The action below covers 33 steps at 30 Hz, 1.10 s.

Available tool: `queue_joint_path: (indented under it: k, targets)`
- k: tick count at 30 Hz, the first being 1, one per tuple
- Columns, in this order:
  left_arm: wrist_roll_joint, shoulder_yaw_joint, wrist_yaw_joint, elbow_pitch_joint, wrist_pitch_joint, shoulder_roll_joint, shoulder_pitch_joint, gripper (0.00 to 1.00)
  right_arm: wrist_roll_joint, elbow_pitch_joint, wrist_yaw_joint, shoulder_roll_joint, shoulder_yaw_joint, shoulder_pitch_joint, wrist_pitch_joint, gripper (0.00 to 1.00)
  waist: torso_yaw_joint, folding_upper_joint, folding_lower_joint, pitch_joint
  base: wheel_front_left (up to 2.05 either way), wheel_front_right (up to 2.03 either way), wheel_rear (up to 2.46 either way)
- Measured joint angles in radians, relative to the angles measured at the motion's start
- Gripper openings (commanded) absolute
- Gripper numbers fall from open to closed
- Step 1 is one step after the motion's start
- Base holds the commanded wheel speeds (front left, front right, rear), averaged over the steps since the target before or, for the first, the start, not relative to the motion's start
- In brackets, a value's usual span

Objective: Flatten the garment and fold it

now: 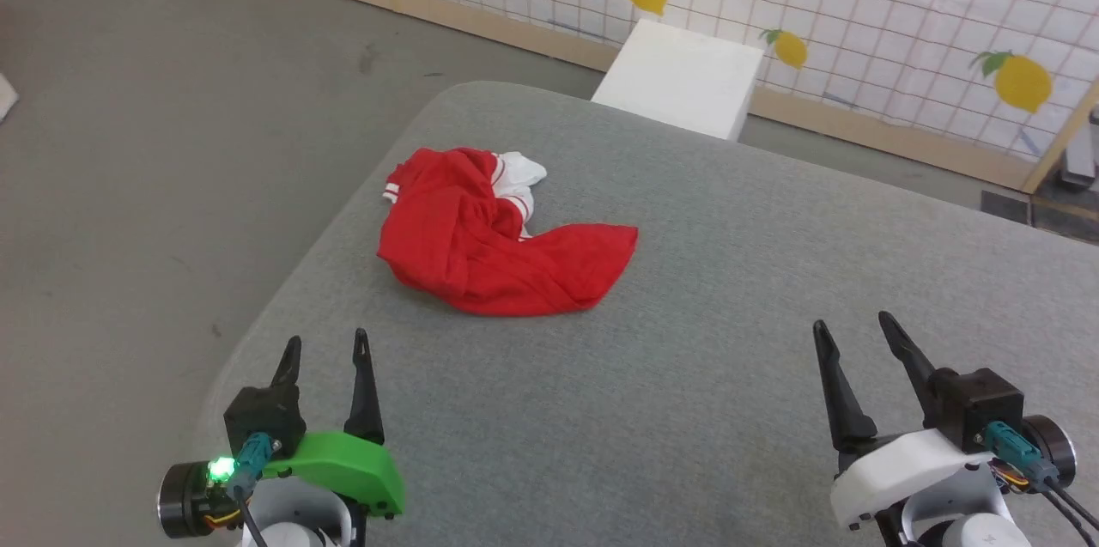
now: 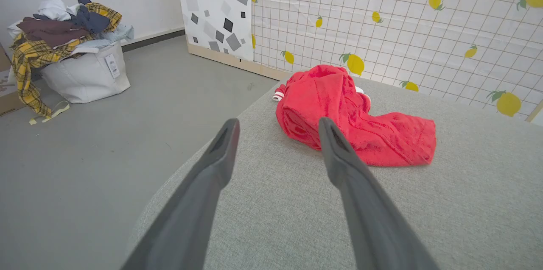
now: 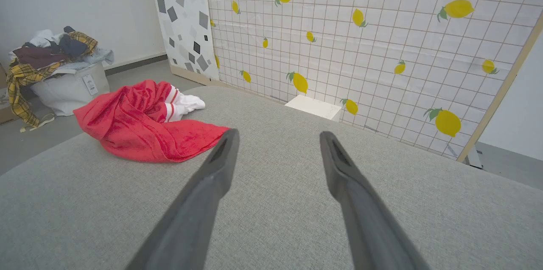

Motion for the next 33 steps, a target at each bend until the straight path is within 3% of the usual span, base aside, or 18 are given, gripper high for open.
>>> queue_joint_path:
  k: [24, 33]
  targets:
    - [-0.065, -0.037, 0.043, 0.048, -0.047, 0.017, -0.017, 1.0, 0.017, 0.033, 0.0, 0.0, 0.001, -0.019, -0.036, 1.0, 0.11, 0.0, -0.0001, 0.003, 0.0, 0.0, 0.0]
    - [-0.141, -0.061, -0.021, 0.12, -0.023, 0.023, -0.186, 1.0, 0.016, 0.029, 0.0, 0.001, 0.01, -0.047, -0.034, 1.0, 0.103, 0.0, -0.0001, 0.052, 0.0, 0.0, 0.0]
